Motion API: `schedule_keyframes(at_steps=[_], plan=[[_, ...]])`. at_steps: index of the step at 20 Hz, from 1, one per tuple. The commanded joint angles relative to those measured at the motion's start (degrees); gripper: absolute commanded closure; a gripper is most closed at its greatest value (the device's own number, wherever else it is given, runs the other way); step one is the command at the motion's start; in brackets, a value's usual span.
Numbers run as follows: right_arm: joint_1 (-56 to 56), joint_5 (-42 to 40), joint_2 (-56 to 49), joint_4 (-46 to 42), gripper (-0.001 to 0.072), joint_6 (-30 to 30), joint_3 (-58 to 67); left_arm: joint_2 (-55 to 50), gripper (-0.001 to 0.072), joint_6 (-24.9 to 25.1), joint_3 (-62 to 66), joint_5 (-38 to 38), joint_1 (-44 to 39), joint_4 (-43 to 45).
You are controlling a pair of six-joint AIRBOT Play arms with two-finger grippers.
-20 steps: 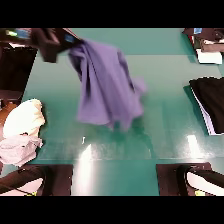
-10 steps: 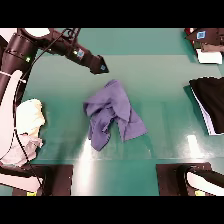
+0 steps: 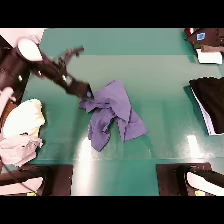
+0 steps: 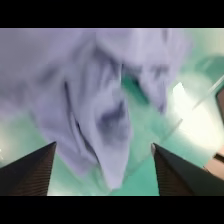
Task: Fold the shirts.
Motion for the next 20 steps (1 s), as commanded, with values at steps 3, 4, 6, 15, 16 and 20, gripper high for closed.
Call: schedule_keyframes(at_steps=[3,4,6,15,16,20], plan=[[0.04,-0.35,-0.2,0.02,0.0693,-0.55,0.04,5.81,-0.0005,-0.31,-27.61,15.69,-7.91,-0.02],[0.04,-0.44,-0.2,0.07,0.0692,-0.52,-0.24,5.81,-0.0004,-0.31,-29.86,18.45,-9.79,-0.31],[0.04,-0.42,-0.17,0.09,0.0693,-0.52,-1.84,5.81,-0.0004,-0.35,-31.87,22.73,-12.61,-0.35],[4.76,-3.8,-0.11,0.11,0.0692,-0.52,-19.63,8.66,0.068,-3.74,-26.93,17.46,-10.34,10.23],[6.19,-4.98,-0.11,0.0,0.0692,-0.55,-22.27,10.64,0.068,-3.74,-24.46,15.04,-8.44,12.11],[12.79,-11.61,-0.15,0.04,0.0325,-0.57,-35.58,20.04,0.0679,-3.21,-14.12,10.58,-0.17,15.69]])
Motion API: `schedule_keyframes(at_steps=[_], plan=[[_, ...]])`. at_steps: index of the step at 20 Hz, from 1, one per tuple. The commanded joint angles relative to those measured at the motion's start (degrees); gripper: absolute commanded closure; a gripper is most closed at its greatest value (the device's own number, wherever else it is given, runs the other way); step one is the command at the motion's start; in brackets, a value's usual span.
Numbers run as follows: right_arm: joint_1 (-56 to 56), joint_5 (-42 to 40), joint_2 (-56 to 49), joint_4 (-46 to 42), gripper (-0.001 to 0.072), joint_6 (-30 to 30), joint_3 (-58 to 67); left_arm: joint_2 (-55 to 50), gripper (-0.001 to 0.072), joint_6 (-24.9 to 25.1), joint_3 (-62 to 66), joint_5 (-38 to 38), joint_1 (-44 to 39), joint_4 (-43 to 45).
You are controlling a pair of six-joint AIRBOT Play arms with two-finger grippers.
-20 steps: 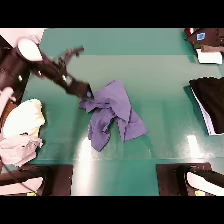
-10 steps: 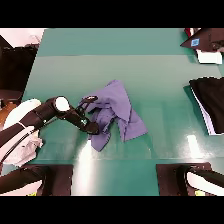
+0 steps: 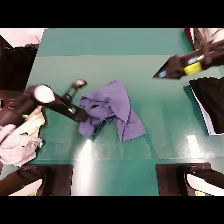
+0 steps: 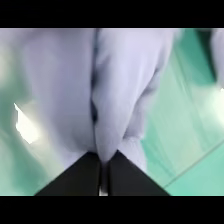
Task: Fold the shirts.
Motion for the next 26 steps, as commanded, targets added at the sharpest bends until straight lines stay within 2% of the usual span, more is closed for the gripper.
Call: schedule_keyframes(at_steps=[1,7,11,13,19,20,21,22,24,26], plan=[[5.53,-6.97,-0.07,0.0,0.0146,-0.02,-12.24,6.91,0.068,0.02,7.56,-3.69,6.01,4.07],[15.32,-24.63,-0.13,0.9,0.0137,0.07,-30.42,8.13,0.0679,-0.04,9.62,-3.82,7.32,4.0],[21.33,-34.88,-0.15,6.82,0.0137,0.02,-35.5,8.13,0.0679,-0.07,9.62,-3.87,7.32,3.82],[24.24,-38.6,-0.68,7.98,0.0137,0.0,-35.65,8.13,0.0679,-0.09,9.62,-3.85,7.32,3.8],[31.69,-39.15,-12.46,8.04,0.0141,0.02,-25.09,8.13,0.0679,-0.07,9.62,-5.55,7.32,3.82],[32.37,-39.12,-14.53,7.93,0.0174,0.02,-22.84,8.13,0.0679,-0.04,9.62,-6.01,7.34,3.87],[32.76,-38.77,-16.22,7.89,0.024,0.02,-21.0,8.13,0.0679,-0.04,9.62,-6.54,7.32,3.87],[32.94,-38.23,-17.68,7.58,0.0353,0.0,-19.39,8.13,0.0679,-0.04,9.62,-7.02,7.32,3.89],[32.83,-37.35,-19.08,7.26,0.0695,-2.21,-17.81,8.13,0.0679,0.02,9.62,-7.78,7.34,4.15],[31.89,-34.93,-17.27,1.07,0.0696,-1.16,-17.88,8.2,0.0679,1.42,9.64,-7.87,7.34,8.13]])
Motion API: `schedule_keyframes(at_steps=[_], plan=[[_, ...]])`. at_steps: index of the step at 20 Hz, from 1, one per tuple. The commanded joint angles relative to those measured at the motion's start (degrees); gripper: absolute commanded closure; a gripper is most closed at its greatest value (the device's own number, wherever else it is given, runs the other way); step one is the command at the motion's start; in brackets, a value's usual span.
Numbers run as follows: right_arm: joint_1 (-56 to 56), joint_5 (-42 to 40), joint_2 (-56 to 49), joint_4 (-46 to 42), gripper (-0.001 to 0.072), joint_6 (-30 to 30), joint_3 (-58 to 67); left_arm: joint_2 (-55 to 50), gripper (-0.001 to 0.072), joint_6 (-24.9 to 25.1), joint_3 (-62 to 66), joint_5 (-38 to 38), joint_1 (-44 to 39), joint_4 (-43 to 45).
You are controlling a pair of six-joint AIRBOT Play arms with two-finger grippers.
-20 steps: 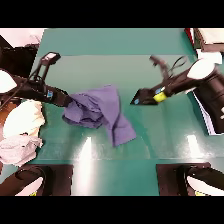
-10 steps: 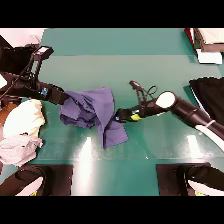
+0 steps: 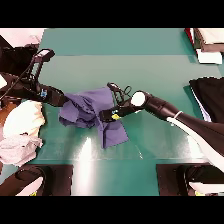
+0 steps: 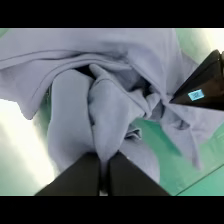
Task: Fold the shirts.
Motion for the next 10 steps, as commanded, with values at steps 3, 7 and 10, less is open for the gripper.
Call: schedule_keyframes(at_steps=[3,7,10], plan=[[-3.98,9.42,10.08,-22.56,0.0697,8.92,-3.63,0.11,0.068,0.61,0.11,-1.75,0.61,14.14],[-12.33,16.59,29.88,-28.98,0.0697,9.75,-17.22,0.04,0.068,0.83,0.04,-0.37,3.72,13.88],[-19.15,21.38,41.42,-28.98,0.0696,10.84,-24.72,-0.2,0.068,1.31,0.04,1.09,3.69,12.28]])
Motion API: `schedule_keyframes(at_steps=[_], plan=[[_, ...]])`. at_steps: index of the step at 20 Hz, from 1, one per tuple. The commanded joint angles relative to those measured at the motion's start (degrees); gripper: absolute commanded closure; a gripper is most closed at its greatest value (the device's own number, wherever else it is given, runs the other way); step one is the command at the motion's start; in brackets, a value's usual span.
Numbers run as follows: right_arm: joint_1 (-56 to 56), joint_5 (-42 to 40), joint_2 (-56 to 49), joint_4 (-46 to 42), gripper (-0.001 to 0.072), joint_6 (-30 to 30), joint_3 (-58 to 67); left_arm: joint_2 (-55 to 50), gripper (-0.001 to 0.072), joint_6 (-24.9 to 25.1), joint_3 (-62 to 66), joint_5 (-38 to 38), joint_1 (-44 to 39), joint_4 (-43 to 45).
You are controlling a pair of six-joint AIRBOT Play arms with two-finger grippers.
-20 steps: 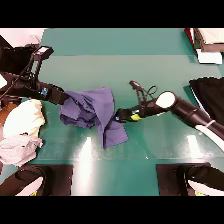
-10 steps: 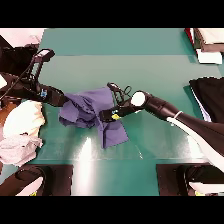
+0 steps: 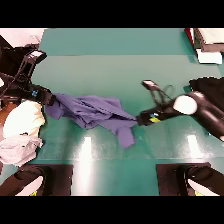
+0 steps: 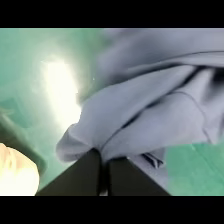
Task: Fold the shirts.
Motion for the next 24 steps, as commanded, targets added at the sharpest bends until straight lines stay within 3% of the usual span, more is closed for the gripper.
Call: schedule_keyframes(at_steps=[1,8,11,14,18,24], plan=[[-7.8,7.78,12.83,-3.37,0.0697,2.16,-8.39,-0.15,0.068,0.39,0.0,1.57,0.55,0.31],[-18.88,8.0,25.38,0.85,0.0694,0.44,-13.22,-0.15,0.068,0.42,0.0,3.63,0.55,1.22],[-18.91,7.82,26.97,4.0,0.0694,0.5,-13.2,-0.15,0.0681,0.35,0.07,12.0,0.55,0.9],[-18.91,8.02,26.97,14.16,0.0694,0.42,-13.2,-1.31,0.0681,0.33,1.68,20.59,0.55,-4.44],[-18.36,8.92,26.97,22.36,0.0695,0.39,-13.2,-11.5,0.0681,0.35,12.87,18.12,0.55,-11.43],[-9.03,3.23,26.97,19.58,0.0694,3.69,-13.18,-28.06,0.0676,-0.66,27.93,6.75,0.55,-14.23]])
